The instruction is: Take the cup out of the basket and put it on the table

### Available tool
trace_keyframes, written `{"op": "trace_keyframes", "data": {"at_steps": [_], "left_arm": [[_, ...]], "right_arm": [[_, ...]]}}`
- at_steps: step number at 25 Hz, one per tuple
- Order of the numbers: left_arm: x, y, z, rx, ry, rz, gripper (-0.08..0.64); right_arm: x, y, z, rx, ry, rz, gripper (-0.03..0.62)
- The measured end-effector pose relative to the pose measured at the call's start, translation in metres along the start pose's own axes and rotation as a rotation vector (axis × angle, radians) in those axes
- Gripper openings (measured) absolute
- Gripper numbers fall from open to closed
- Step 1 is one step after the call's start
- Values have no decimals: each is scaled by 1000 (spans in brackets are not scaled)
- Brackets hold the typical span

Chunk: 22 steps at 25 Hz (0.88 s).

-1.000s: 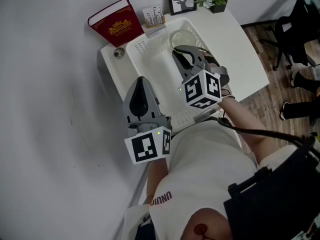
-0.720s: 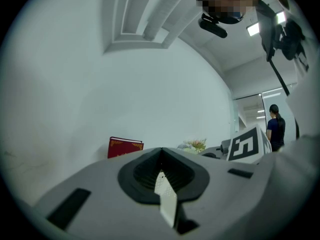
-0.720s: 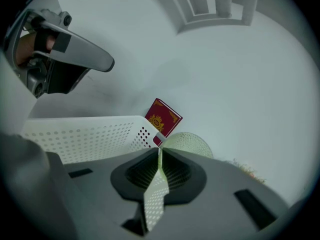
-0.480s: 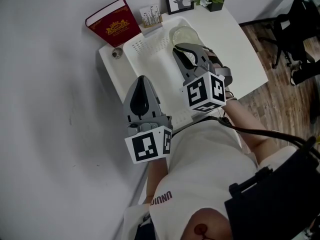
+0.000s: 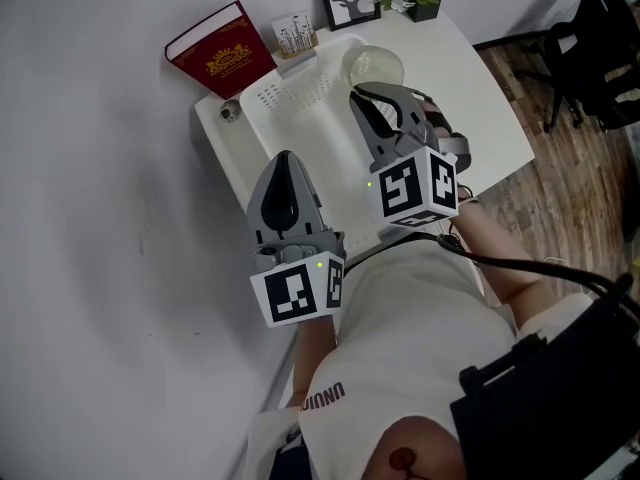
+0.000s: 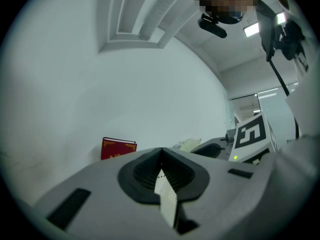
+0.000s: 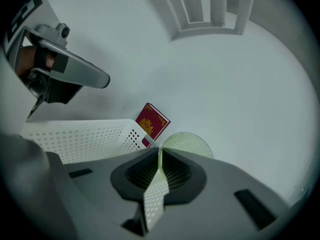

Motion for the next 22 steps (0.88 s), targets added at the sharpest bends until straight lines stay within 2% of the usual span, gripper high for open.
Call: {"op": "trace_keyframes", "data": {"at_steps": [22], "left_arm": [[13, -22, 3, 20, 8, -84, 11]], "right_arm": [[-27, -29, -17, 32, 34, -102, 38]]}}
Point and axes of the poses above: the fingertips, and each gripper's own axes: x forward along the fingers, y to its left, z out of its top, the point moved 8 cm from there along -x, backward along the fingers, and after that the axes turned 1 degree about -x, right-handed, at the moved point
